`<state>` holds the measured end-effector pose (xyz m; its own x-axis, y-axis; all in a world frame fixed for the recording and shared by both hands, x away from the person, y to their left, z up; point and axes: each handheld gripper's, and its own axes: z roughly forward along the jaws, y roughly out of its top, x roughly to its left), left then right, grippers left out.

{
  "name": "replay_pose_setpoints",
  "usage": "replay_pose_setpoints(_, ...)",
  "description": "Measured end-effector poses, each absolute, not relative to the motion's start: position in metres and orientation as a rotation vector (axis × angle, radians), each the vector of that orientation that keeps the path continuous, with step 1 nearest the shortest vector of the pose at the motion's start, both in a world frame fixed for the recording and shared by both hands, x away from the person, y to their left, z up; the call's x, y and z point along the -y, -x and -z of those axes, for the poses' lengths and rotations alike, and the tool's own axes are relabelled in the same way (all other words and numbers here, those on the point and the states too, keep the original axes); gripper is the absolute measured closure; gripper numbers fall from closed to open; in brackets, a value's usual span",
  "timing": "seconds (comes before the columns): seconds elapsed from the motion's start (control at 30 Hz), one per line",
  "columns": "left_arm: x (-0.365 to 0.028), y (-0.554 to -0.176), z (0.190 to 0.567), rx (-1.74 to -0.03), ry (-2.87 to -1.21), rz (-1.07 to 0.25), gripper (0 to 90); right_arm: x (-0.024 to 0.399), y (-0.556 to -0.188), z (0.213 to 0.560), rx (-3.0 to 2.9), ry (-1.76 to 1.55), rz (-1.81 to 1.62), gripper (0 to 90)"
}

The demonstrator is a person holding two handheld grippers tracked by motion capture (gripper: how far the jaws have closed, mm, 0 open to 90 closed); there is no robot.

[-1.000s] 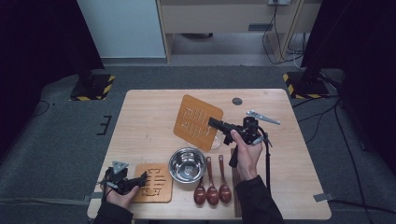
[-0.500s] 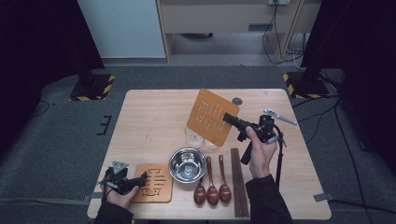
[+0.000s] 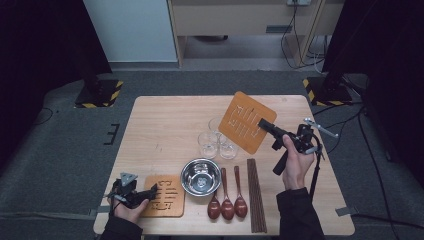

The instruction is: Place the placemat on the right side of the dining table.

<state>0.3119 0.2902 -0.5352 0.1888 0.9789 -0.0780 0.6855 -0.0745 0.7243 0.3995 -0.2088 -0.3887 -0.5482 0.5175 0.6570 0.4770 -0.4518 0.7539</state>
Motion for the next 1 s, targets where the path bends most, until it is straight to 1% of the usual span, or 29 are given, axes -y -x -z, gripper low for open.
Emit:
replay_pose_setpoints(0.53, -0.290, -0.312, 0.535, -1.561, -1.828, -0.586, 2.4, 0.258, -0.399, 0.396, -1.524, -1.554, -2.137, 87.0)
replay_pose_setpoints(1.0, -0.290, -0.312, 0.535, -1.561, -1.829, -0.587, 2.3, 0.289, -0.397, 0.409, -1.465, -1.618, -2.075, 87.0)
